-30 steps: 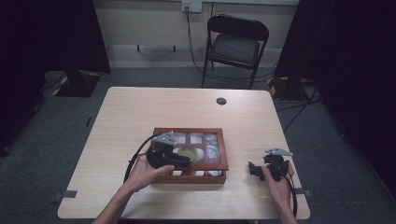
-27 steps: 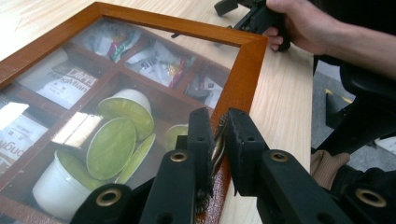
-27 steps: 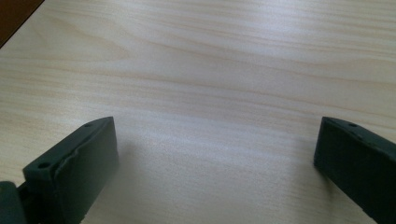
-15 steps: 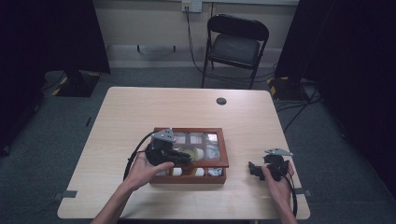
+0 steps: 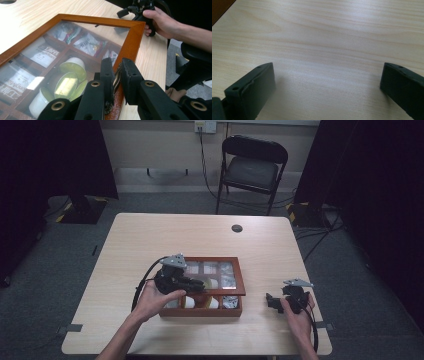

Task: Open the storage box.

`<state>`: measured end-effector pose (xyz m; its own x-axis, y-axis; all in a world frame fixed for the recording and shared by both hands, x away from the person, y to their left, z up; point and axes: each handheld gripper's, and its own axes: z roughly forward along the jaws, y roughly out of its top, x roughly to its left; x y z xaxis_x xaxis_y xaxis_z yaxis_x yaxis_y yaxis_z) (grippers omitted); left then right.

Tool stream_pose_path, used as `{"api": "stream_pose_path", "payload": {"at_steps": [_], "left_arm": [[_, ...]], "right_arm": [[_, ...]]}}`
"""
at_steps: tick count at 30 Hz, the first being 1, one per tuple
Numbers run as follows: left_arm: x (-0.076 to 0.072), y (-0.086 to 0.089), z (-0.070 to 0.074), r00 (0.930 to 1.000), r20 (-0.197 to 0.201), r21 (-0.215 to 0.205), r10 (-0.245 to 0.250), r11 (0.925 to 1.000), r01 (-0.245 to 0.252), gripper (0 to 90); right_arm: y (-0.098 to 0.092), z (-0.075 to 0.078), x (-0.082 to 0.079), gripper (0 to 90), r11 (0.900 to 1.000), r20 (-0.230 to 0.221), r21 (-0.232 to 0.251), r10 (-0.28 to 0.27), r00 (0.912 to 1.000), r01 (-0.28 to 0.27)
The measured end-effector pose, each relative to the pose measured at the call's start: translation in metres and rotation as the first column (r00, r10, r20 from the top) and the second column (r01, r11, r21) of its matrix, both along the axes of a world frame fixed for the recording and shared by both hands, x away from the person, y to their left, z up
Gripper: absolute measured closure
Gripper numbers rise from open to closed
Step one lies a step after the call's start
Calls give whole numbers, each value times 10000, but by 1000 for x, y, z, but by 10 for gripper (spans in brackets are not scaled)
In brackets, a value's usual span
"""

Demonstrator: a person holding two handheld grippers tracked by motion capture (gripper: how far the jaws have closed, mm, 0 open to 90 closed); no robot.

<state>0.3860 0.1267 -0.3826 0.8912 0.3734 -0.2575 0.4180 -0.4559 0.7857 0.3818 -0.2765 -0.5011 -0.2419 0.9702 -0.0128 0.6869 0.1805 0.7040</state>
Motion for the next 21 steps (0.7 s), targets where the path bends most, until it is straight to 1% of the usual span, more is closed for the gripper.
{"api": "stream_pose_path", "payload": {"at_steps": [2,5,6,13,15,17,19,21], "left_arm": [[0,-1,1,10000,-4,103,-37,9999,37,802],[1,0,1,10000,-32,76,-37,10000,37,803],[1,0,2,10000,-40,-27,80,10000,-80,802],[3,0,7,10000,32,78,50,10000,-50,802],[3,0,8,10000,39,50,78,10000,-78,802],[4,1,9,10000,-19,-36,84,10000,-84,802],[7,2,9,9999,-131,-246,66,9997,-69,803],[8,3,10,9998,-180,-302,47,9995,-53,803]], "right_arm": [[0,0,0,0,10000,1,-7,6,10000,-6],[0,0,0,0,10000,1,-7,6,10000,-6],[0,0,0,0,10000,0,-6,7,10000,-7],[0,0,0,0,10000,0,-5,5,10000,-5],[0,0,0,0,10000,-2,2,-1,10000,1],[0,0,0,0,10000,0,0,2,10000,-2],[0,0,0,0,10000,0,-2,4,10000,-4],[0,0,0,0,10000,-1,1,0,10000,0]]}}
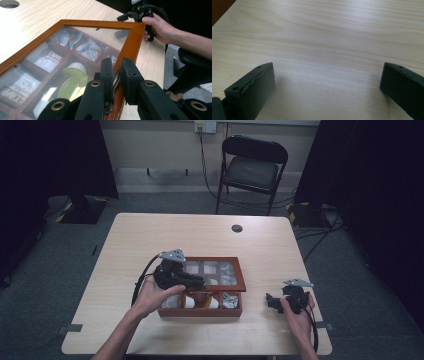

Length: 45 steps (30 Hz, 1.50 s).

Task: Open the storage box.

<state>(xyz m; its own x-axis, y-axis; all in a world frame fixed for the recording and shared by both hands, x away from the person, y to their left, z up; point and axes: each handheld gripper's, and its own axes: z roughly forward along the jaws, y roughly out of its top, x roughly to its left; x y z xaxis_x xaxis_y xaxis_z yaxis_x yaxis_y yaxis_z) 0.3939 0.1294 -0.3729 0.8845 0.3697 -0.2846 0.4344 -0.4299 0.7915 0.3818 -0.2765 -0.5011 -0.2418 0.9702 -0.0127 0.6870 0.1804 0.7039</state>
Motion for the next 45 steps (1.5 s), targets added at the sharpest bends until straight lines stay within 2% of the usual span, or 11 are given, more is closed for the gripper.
{"api": "stream_pose_path", "payload": {"at_steps": [5,14,27,37,40,45], "left_arm": [[2,0,4,10000,5,64,9,10000,-9,803],[9,1,11,10000,-88,-117,-12,9999,11,804],[19,2,20,9996,-257,-153,-109,9998,105,805],[23,3,26,9998,-209,-270,-56,9996,51,806],[27,2,33,10000,-29,-168,38,9999,-38,806],[31,3,38,10000,15,-185,96,9998,-96,807]], "right_arm": [[0,0,0,0,10000,3,-3,4,10000,-4],[0,0,0,0,10000,3,-7,19,10000,-19],[1,0,1,0,10000,-10,11,1,10000,-1],[1,0,1,0,10000,-14,10,20,10000,-20],[1,0,1,0,10000,-11,10,10,10000,-10],[1,0,1,0,10000,-17,11,19,10000,-19]]}}
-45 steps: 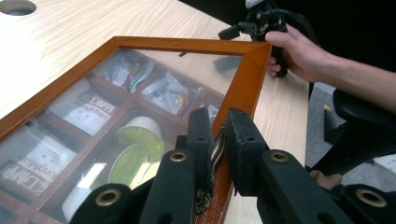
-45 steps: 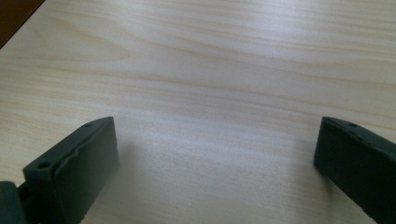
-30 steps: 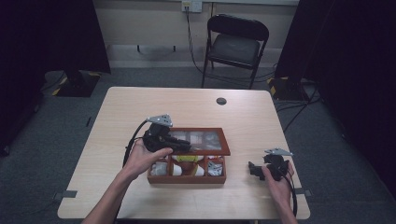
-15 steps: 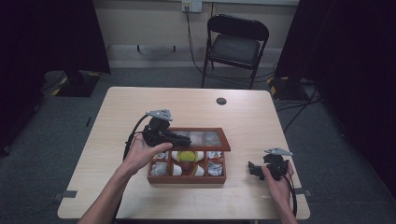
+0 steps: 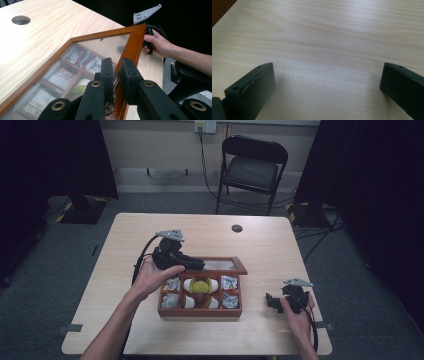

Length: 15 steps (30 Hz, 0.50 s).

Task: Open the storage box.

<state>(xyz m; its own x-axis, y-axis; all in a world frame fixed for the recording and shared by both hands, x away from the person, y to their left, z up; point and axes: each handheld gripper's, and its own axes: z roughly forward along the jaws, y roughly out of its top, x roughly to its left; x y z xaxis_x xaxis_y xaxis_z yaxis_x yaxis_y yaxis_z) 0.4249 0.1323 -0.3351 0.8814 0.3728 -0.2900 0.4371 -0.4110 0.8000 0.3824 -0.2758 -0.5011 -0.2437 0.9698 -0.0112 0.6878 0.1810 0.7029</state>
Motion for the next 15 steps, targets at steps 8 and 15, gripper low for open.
{"api": "stream_pose_path", "payload": {"at_steps": [8,15], "left_arm": [[3,0,3,10000,92,-53,23,10000,-22,809],[6,0,6,9998,202,-12,27,10000,-27,810]], "right_arm": [[0,1,-1,7,9999,-64,-45,121,9999,-121],[4,8,-4,152,9989,-62,38,458,9989,-458]]}}
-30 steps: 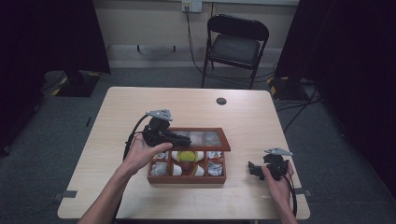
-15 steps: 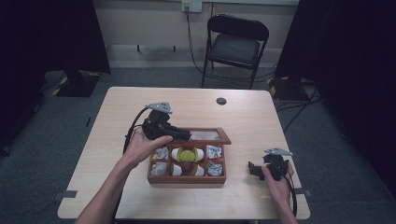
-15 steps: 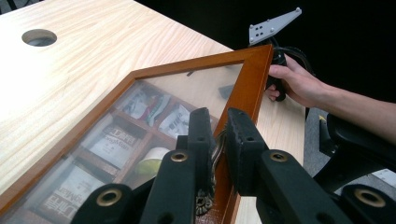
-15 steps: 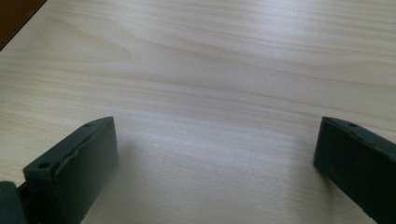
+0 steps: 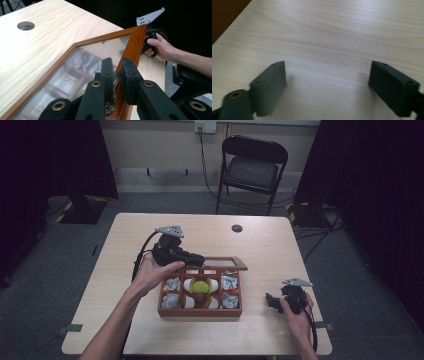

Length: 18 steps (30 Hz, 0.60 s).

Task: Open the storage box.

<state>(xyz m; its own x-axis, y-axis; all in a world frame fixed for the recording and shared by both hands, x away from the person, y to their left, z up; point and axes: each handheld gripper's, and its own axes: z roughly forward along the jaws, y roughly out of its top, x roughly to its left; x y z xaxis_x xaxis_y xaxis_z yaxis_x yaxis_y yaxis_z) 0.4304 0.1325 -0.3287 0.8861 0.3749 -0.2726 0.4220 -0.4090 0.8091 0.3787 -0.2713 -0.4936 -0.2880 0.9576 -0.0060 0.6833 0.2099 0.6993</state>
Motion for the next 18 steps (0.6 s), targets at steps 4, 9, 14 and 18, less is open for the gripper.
{"api": "stream_pose_path", "payload": {"at_steps": [4,9,14,18], "left_arm": [[0,-1,3,9999,98,123,55,9999,-56,812],[0,-1,2,10000,85,63,46,10000,-47,812],[0,-1,3,9998,165,165,80,9998,-83,813],[0,-2,3,9999,133,191,61,9998,-64,813]], "right_arm": [[8,12,-4,142,9989,282,339,308,9991,-317],[21,25,-7,158,9916,623,901,869,9943,-923],[31,34,-11,173,9840,849,1039,1363,9870,-1448],[40,39,-13,193,9762,911,1090,1778,9798,-1873]]}}
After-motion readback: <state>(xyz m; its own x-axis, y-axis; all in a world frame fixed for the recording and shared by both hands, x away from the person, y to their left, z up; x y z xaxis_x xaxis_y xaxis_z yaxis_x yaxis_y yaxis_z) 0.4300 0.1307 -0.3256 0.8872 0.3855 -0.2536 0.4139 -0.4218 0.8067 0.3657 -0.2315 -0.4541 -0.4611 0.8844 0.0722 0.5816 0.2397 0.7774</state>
